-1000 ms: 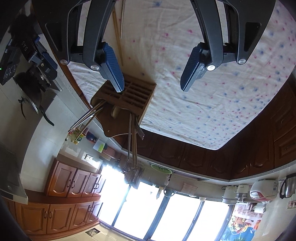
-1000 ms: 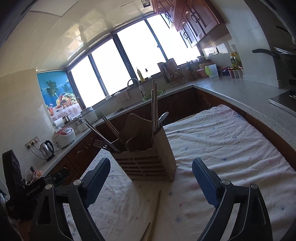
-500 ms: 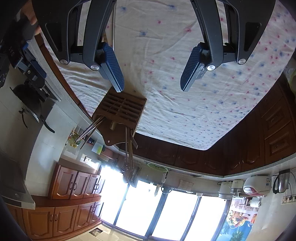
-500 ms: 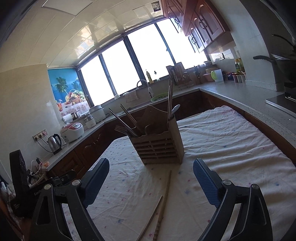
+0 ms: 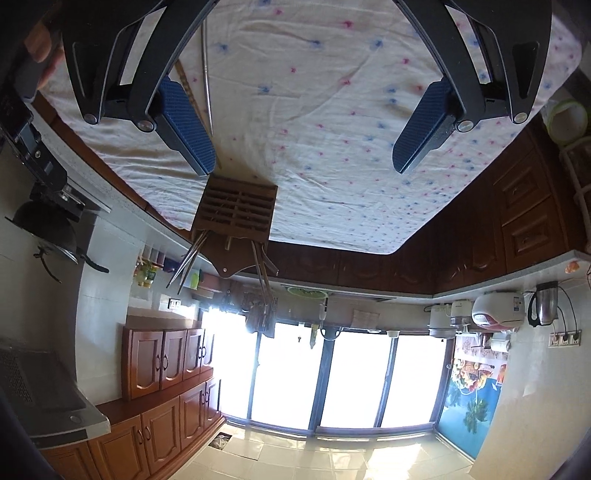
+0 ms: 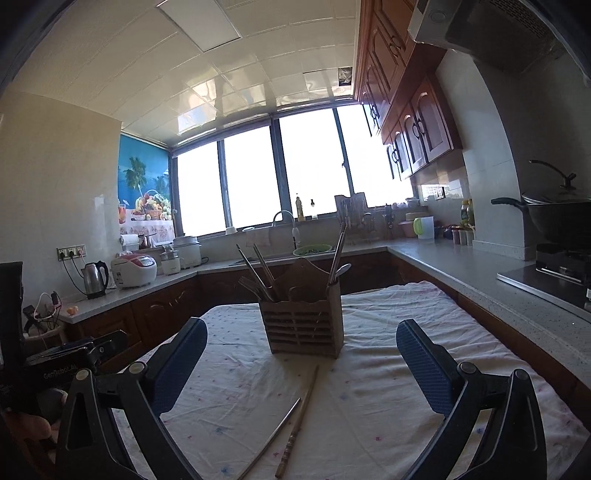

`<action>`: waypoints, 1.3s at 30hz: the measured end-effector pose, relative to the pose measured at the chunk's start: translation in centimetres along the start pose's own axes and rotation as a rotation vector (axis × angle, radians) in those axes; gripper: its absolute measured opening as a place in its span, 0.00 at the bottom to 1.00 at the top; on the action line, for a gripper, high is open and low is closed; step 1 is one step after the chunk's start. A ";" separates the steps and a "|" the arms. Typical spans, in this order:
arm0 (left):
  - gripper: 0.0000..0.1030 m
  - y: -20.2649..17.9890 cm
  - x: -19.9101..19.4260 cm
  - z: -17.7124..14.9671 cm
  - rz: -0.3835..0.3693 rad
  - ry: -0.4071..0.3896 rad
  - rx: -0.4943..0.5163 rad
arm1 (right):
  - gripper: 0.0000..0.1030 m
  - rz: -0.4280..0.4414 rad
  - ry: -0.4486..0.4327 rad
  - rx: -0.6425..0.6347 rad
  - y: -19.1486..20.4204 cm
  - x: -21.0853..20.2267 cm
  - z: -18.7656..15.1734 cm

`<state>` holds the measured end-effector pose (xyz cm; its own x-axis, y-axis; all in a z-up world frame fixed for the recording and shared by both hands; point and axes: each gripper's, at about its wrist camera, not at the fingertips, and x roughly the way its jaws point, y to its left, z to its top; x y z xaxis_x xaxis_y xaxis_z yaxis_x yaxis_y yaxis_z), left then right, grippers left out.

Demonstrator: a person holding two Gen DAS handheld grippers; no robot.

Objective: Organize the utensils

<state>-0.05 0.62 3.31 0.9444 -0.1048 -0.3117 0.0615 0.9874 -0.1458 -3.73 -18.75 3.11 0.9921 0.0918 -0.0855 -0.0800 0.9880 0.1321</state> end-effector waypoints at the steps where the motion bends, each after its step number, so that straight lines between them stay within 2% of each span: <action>1: 0.96 -0.1 0.0 -0.4 0.002 0.002 0.002 | 1.00 -0.012 0.007 0.002 -0.2 -0.1 -0.3; 16: 0.98 -1.6 0.4 -3.4 0.027 0.028 0.037 | 1.00 -0.083 0.041 0.002 -1.9 -1.5 -3.0; 39: 1.00 -3.1 -0.9 -4.4 0.051 -0.004 0.098 | 1.00 -0.078 0.029 0.015 -2.0 -3.0 -3.8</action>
<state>-2.54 -2.87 -0.09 0.9484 -0.0540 -0.3123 0.0447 0.9983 -0.0369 -6.88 -20.49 -0.67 0.9921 0.0188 -0.1243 -0.0014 0.9903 0.1391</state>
